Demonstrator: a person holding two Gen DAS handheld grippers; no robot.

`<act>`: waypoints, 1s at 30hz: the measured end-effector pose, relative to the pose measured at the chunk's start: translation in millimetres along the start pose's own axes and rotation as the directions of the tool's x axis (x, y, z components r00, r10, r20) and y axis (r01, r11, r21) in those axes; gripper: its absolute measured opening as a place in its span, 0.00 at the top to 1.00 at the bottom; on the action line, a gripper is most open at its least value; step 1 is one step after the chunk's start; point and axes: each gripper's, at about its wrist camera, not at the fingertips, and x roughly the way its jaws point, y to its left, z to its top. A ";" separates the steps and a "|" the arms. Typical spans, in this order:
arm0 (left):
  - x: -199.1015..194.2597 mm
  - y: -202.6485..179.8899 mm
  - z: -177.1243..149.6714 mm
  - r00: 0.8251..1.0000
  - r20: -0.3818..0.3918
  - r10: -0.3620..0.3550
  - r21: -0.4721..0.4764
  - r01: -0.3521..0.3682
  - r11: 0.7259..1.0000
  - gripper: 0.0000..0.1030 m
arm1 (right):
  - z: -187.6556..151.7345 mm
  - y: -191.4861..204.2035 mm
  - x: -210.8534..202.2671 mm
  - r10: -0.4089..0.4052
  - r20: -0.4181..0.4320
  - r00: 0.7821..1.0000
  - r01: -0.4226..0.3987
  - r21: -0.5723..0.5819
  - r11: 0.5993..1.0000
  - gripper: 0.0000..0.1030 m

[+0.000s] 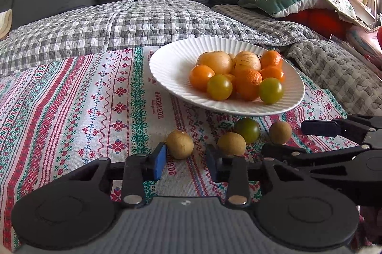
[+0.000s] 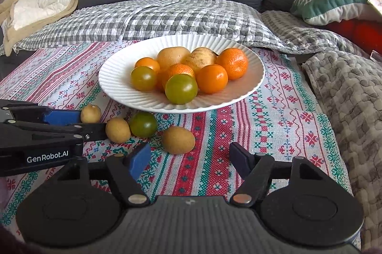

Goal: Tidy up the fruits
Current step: 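Grasp a tan round fruit with the left tool while the right tool grasps another tan fruit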

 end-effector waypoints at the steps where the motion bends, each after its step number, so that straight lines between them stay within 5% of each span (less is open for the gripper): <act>1: 0.0 0.6 0.4 1.000 -0.001 0.002 -0.006 -0.002 1.000 0.80 | 0.1 0.2 0.2 0.000 0.001 1.000 0.000 -0.001 1.000 0.37; 17: 1.5 0.6 2.8 1.000 -0.011 0.013 -0.019 -0.013 1.000 0.88 | 2.6 -0.5 -4.0 0.050 -0.008 0.999 -0.050 0.002 0.999 0.75; 30: -2.6 0.2 2.6 1.000 -0.022 -0.004 -0.033 0.003 0.999 0.89 | 3.1 -4.6 -12.0 0.067 -0.018 0.998 -0.067 0.002 0.998 0.75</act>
